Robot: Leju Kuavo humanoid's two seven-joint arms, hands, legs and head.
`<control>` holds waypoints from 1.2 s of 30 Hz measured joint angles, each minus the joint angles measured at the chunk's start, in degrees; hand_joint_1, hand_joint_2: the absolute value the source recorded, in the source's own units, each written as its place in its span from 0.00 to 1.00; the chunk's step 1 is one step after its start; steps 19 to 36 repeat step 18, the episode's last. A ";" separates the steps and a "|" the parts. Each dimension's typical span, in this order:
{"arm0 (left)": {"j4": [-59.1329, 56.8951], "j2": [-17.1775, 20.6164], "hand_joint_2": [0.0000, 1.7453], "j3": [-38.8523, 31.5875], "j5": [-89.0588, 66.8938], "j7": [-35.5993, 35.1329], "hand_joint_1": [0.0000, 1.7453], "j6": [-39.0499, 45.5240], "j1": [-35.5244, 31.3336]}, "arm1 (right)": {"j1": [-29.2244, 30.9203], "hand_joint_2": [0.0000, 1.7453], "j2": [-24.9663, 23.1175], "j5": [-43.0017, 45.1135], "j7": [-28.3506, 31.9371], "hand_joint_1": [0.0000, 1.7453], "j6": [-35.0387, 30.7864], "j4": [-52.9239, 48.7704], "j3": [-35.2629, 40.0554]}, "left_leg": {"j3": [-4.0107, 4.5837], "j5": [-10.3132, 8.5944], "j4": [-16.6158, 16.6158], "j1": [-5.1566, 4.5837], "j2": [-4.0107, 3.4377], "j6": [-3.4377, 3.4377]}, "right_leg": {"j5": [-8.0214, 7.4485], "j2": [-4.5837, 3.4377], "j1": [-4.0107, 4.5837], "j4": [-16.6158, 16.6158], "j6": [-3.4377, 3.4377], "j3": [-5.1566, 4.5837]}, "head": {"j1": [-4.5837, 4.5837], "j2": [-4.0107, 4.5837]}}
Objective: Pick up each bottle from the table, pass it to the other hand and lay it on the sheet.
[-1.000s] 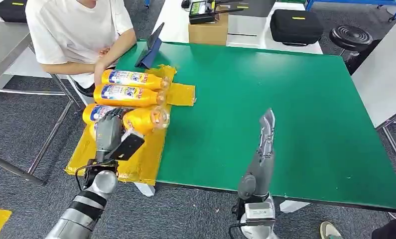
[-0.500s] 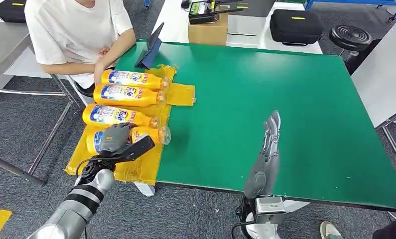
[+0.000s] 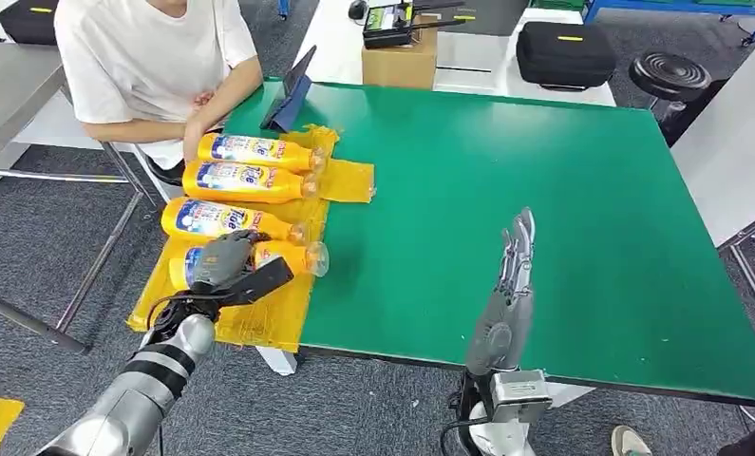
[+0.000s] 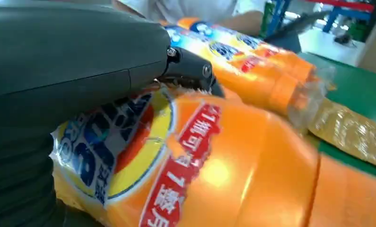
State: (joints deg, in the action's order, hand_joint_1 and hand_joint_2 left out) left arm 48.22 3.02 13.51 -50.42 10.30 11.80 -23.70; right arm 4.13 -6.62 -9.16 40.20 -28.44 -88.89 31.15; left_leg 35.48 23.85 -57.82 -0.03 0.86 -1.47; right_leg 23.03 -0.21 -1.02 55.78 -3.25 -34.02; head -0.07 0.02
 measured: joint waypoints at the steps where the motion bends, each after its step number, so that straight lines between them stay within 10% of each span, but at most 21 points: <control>1: -0.04 0.00 1.00 0.02 0.13 0.24 0.00 -0.59 0.04 | 0.00 0.00 -0.04 0.02 0.00 0.00 0.09 0.02 0.00 | 0.00 0.00 0.00 0.00 0.00 0.00 | 0.00 0.00 0.00 0.00 0.00 -0.01 | 0.00 -0.02; 36: 7.67 0.52 1.00 6.14 8.35 4.31 0.00 -13.68 3.44 | 0.08 0.00 -0.35 0.92 0.00 0.00 0.20 0.50 0.00 | 0.11 0.02 0.00 0.01 0.00 0.01 | 0.02 0.01 0.01 0.00 0.01 -0.11 | 0.00 -0.02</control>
